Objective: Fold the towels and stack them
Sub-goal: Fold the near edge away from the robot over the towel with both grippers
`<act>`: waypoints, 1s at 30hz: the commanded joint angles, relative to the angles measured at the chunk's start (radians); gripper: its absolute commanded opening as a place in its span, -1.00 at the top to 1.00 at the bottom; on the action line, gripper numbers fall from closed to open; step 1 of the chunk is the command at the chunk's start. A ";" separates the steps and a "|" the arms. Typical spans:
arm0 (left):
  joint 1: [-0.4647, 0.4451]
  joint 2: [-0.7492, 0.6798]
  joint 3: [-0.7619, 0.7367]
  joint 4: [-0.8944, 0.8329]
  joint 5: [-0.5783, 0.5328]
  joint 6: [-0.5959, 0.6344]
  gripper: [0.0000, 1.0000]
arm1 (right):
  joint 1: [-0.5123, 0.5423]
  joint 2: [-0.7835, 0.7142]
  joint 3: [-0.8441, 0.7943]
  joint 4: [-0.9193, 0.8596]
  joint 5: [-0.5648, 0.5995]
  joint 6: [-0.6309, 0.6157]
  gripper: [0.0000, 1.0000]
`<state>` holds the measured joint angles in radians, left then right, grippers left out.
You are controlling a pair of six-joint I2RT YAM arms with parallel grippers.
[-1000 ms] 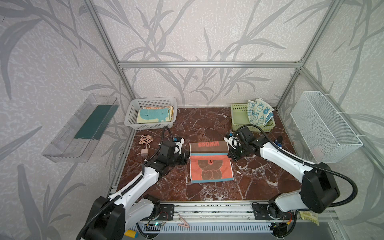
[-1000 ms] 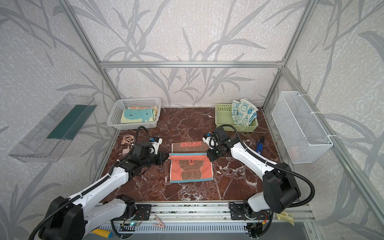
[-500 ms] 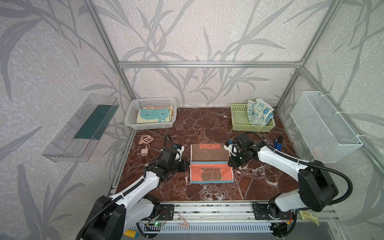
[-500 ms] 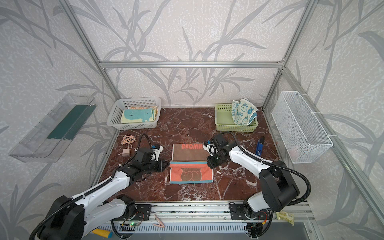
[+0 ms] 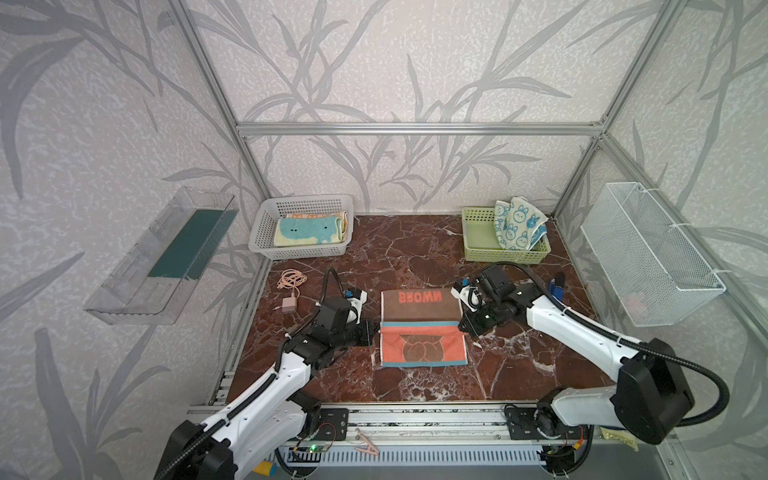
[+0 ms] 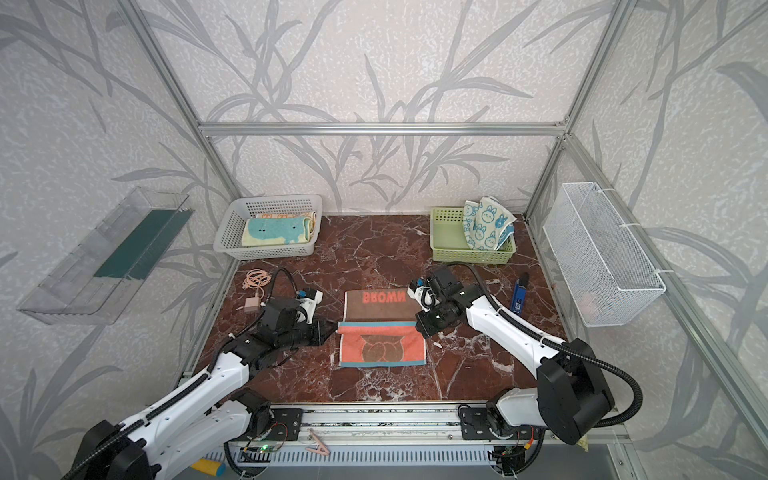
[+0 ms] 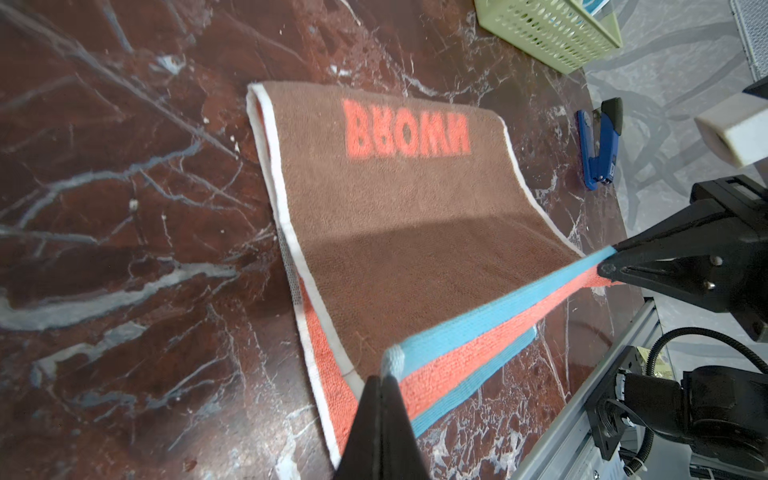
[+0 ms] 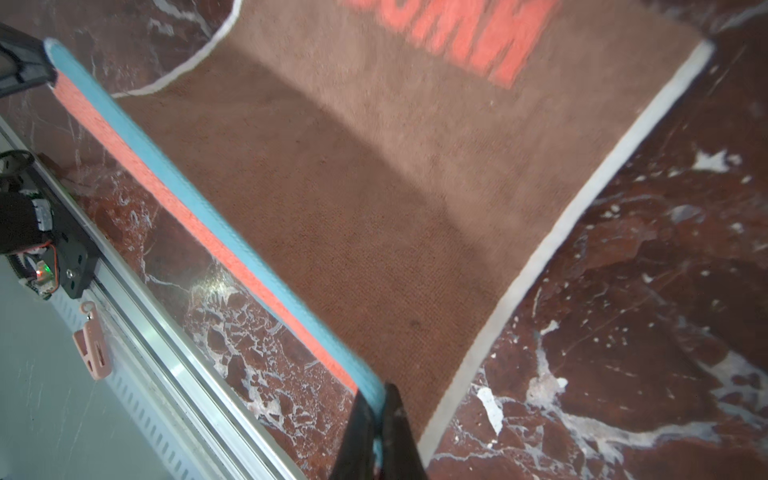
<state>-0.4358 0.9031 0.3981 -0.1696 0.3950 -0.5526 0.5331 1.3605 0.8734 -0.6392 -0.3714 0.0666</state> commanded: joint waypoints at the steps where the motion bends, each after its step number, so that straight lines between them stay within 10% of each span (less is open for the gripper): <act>1: 0.004 0.003 -0.062 -0.004 -0.047 -0.045 1.00 | -0.004 0.034 -0.045 -0.032 0.002 0.028 1.00; 30: -0.024 -0.132 -0.086 -0.115 -0.069 -0.095 1.00 | 0.000 0.054 -0.103 0.007 -0.013 0.068 1.00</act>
<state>-0.4641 0.7815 0.2981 -0.2016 0.3954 -0.6327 0.5411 1.4227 0.7822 -0.5674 -0.4511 0.1299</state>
